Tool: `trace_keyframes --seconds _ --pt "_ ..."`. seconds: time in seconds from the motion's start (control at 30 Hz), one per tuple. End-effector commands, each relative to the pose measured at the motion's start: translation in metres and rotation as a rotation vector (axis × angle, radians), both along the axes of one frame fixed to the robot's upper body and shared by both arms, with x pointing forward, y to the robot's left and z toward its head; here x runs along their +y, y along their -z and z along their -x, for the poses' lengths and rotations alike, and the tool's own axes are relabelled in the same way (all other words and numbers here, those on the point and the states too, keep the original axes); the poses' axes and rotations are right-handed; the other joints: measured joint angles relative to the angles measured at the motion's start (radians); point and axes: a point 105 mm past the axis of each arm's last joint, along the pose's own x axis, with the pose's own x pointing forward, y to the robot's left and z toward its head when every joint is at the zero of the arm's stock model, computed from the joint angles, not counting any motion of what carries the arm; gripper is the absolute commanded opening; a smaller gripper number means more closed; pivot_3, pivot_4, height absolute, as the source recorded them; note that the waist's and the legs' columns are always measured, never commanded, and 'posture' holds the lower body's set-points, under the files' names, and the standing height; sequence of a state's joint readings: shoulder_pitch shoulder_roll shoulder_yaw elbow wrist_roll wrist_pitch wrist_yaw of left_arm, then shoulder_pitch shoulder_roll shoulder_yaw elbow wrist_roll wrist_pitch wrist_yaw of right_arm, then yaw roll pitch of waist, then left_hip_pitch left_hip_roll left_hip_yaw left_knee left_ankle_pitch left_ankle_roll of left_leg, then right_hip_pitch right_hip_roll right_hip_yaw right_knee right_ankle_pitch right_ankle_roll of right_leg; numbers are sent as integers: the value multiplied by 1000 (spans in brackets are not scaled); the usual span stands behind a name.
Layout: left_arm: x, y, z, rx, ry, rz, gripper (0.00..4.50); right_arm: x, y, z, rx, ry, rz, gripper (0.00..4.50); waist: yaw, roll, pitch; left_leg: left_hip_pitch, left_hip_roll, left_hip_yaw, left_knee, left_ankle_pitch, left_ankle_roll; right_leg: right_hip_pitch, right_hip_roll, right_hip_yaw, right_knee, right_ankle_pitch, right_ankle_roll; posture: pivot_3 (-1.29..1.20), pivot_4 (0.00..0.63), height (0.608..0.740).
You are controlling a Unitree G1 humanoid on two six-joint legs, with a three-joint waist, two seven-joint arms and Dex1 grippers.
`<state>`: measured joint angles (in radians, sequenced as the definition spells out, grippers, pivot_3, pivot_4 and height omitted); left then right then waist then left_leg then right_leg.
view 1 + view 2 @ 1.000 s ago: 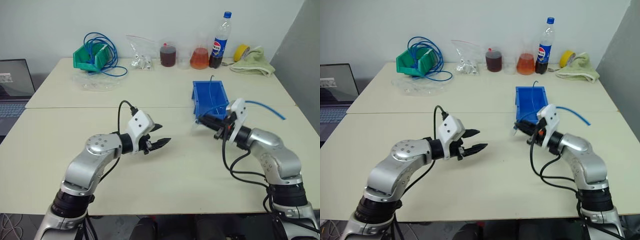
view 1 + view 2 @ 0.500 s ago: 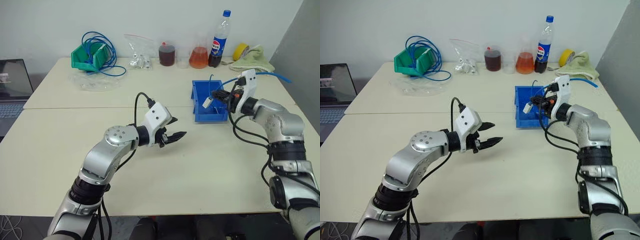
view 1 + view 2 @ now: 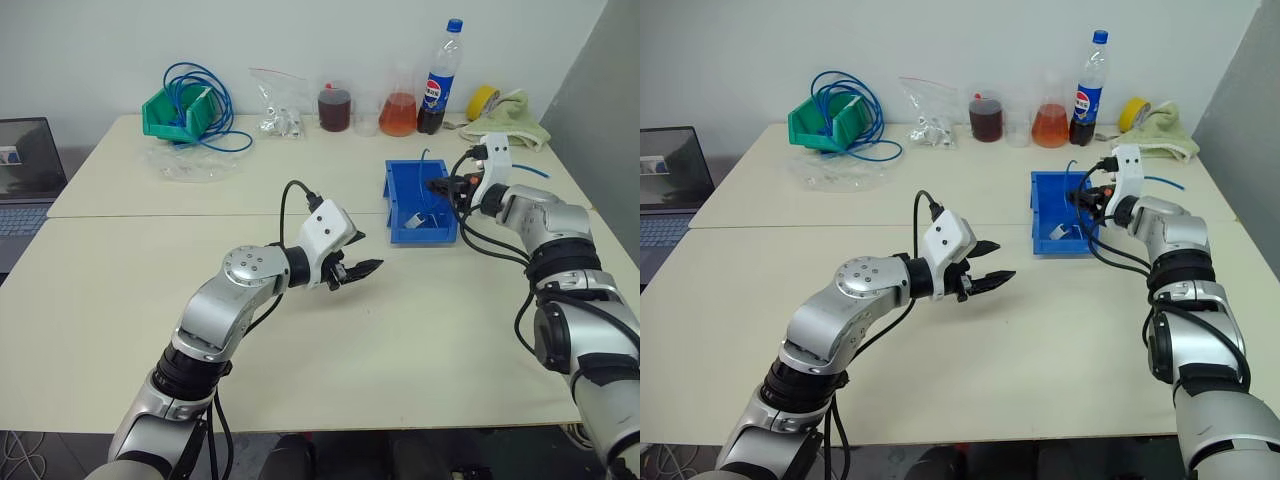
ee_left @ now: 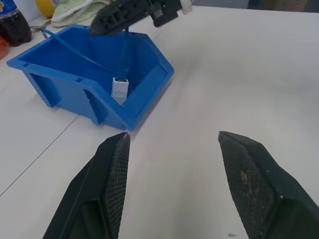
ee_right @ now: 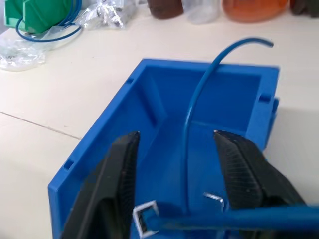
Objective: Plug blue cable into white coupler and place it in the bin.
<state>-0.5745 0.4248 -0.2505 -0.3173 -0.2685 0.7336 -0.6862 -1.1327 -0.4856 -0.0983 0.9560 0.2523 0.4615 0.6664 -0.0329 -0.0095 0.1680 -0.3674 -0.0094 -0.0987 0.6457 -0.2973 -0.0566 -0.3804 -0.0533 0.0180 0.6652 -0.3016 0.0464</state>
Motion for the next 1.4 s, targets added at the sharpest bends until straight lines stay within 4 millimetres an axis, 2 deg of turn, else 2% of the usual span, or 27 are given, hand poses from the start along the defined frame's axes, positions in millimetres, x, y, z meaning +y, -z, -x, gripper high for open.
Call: trace_keyframes --seconds 0.03,0.17,0.37,0.53,0.63,0.73,0.9,1.0,1.13,1.23,1.33,1.4 --pt "-4 -11 1 -44 16 20 2956 -7 -24 -4 -79 28 37 3487 0 0 0 0 0 0 0 0 0 0 0 0 0 0 0 0 150 740" --pt "-3 -10 0 -40 15 20 2956 -12 -34 -9 -129 72 90 4447 0 0 0 0 0 0 0 0 0 0 0 0 0 0 0 0 150 740" --pt "-4 -7 -2 -34 16 18 2956 -5 -52 -17 -173 120 96 4447 -2 0 0 0 0 1 0 0 0 0 0 1 1 0 0 0 150 740" --pt "-5 -5 -1 -32 18 18 2956 -22 -60 -24 -232 288 70 4447 -3 0 0 0 0 1 0 0 0 -1 0 1 1 0 0 0 150 740" --pt "-4 -3 -2 -27 13 21 2956 -25 -61 -25 -240 348 8 4447 -2 0 0 0 0 1 0 0 -1 -1 -1 1 1 0 0 0 150 740" --pt "-4 -3 -2 -24 13 21 2956 -17 -60 -27 -230 329 0 4447 -3 0 0 -1 0 2 0 0 -1 -1 -1 1 1 0 0 0 150 740" --pt "-4 -3 -3 -19 6 33 2956 -26 -66 -25 -311 370 61 4447 -9 0 0 -1 0 2 0 0 -1 -2 -1 1 2 0 0 0 150 740" --pt "-3 -2 -4 -12 -8 47 2956 -23 -63 -21 -353 322 84 4447 -10 0 0 -1 0 2 0 0 -1 -2 -1 2 2 0 0 0 150 740" --pt "0 2 1 5 -4 52 2956 -12 -59 5 -497 211 99 4447 -9 0 0 -1 1 1 0 0 -1 -1 -1 1 2 0 0 0 150 740" --pt "3 4 2 3 -10 50 2956 2 -53 43 -575 118 28 4447 -5 1 -1 -4 2 -1 2 0 -1 -3 -2 0 2 0 0 0 150 740" --pt "10 6 2 -31 -41 56 2956 26 -39 105 -630 -86 -65 4447 -1 2 0 -12 2 0 8 0 -1 -11 -2 0 10 0 0 0 150 740" --pt "13 5 3 -54 -58 67 2956 34 -28 134 -623 -161 -92 4447 4 2 0 -15 3 -3 15 0 -1 -12 -1 -2 14 0 0 0 150 740"
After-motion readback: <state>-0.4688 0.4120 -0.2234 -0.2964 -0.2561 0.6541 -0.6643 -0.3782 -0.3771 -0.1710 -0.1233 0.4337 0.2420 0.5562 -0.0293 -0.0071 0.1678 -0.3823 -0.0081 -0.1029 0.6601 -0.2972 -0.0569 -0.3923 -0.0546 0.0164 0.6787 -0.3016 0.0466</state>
